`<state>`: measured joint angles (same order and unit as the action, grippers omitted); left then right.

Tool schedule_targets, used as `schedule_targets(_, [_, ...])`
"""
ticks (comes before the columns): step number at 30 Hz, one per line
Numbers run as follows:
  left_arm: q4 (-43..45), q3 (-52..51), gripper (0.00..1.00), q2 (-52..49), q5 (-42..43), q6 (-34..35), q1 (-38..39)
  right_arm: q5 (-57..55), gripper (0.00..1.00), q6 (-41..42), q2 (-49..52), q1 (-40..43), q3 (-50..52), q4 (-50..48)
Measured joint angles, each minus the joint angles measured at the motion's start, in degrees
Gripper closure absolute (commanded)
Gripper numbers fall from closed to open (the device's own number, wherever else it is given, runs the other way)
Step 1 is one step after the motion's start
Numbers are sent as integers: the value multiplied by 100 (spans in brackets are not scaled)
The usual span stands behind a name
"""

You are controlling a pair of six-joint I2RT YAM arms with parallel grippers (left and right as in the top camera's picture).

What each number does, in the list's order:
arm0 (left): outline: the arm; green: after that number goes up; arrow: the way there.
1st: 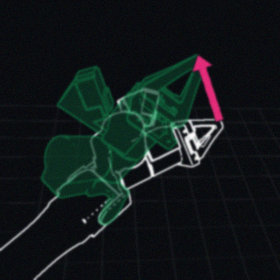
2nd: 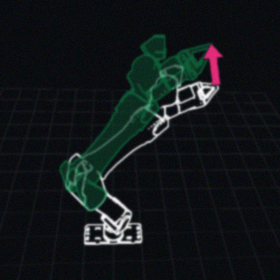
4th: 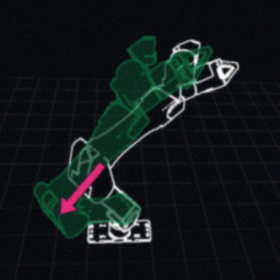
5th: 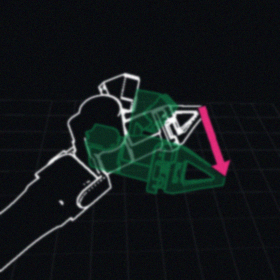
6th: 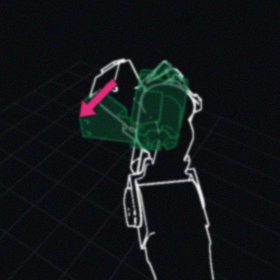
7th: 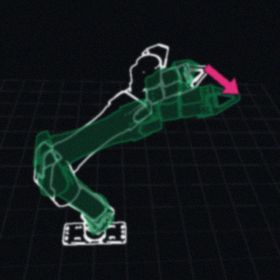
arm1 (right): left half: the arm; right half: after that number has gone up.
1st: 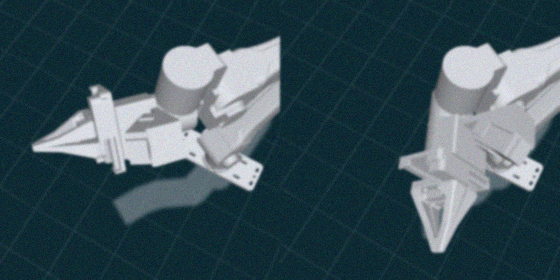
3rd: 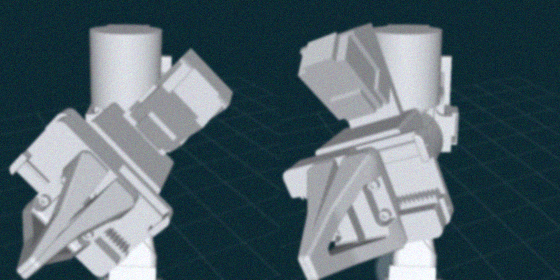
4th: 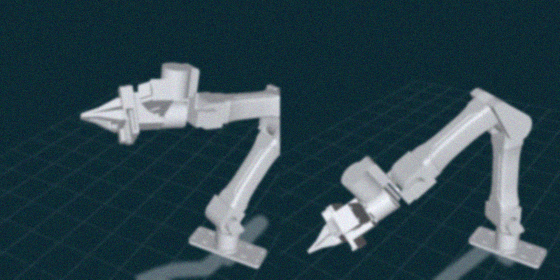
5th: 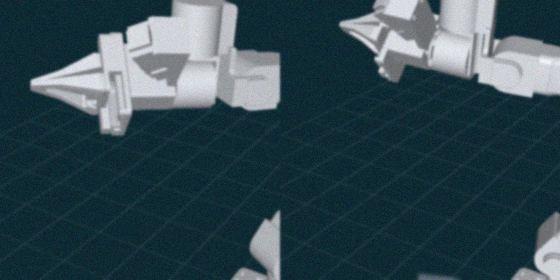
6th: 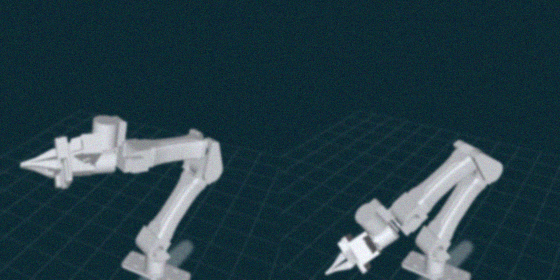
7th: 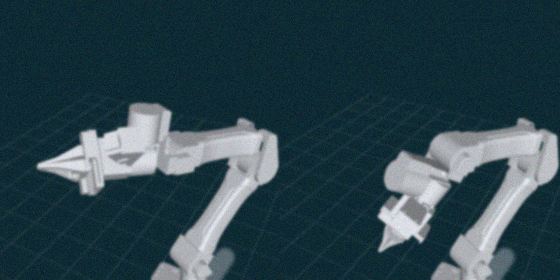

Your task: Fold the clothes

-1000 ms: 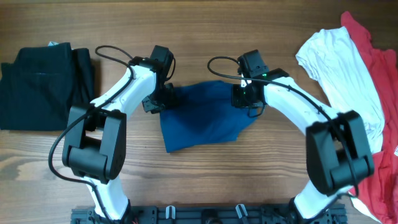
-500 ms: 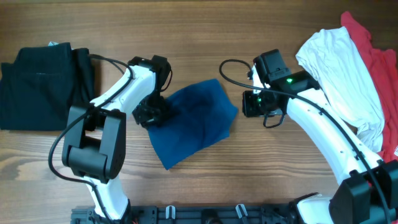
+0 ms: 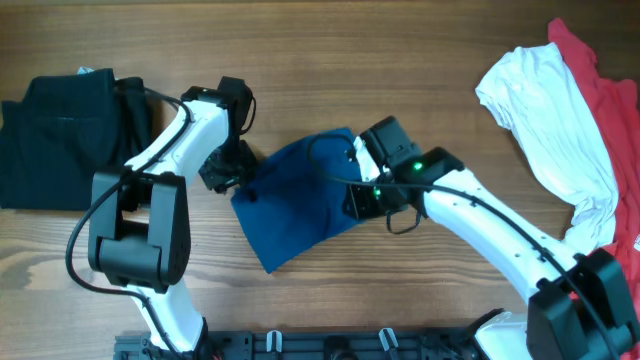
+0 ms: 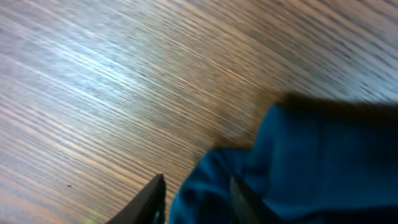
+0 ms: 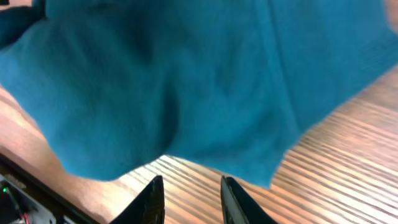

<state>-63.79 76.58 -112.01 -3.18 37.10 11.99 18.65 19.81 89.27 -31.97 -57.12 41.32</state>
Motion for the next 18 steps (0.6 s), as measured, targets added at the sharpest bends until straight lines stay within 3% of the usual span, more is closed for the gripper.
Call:
schedule_targets(2, [0, 2, 76, 15, 35, -52, 0, 13, 75, 92, 0, -24, 138, -127])
schedule_targets(9, [2, 7, 77, 26, 267, -129, 35, 107, 76, 334, 127, -26, 793, -918])
schedule_targets(18, [271, -450, 81, 92, 284, -146, 210, 17, 76, 468, 898, -11, 839, -1561])
